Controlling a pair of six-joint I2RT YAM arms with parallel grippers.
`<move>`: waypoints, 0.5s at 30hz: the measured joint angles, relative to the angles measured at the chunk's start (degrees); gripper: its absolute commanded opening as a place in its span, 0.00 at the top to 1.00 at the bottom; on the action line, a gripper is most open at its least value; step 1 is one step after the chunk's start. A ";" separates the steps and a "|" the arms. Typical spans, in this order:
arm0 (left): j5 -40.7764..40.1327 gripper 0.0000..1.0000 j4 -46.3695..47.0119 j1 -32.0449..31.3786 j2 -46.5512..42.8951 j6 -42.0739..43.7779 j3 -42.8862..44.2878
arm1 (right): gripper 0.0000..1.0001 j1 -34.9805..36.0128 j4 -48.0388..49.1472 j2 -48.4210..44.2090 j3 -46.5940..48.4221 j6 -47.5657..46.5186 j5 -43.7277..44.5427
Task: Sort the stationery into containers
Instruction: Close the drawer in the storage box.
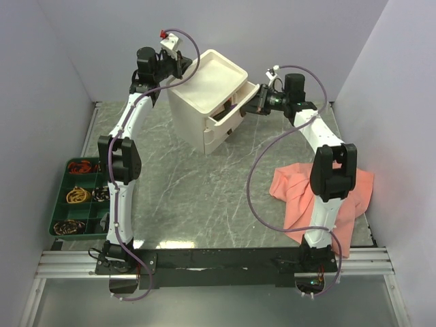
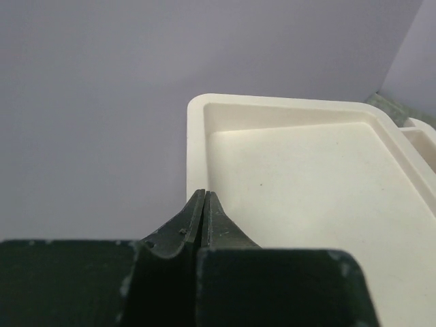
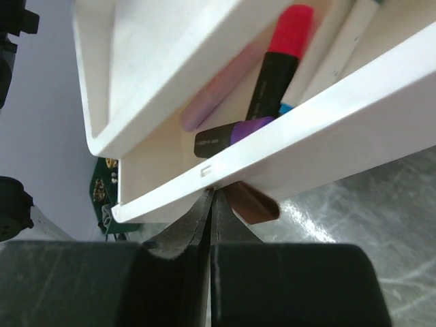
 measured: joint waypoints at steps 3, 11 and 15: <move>1.29 0.97 -0.15 0.00 0.00 0.00 -0.09 | 0.95 1.64 0.50 1.22 1.64 0.17 0.24; 2.82 0.97 -0.11 -0.04 -0.13 0.11 -1.86 | 0.91 5.09 1.79 4.79 4.98 1.66 0.61; 2.91 0.96 0.02 -0.09 -0.61 0.26 -2.67 | 0.88 6.01 2.58 6.78 7.19 2.23 0.79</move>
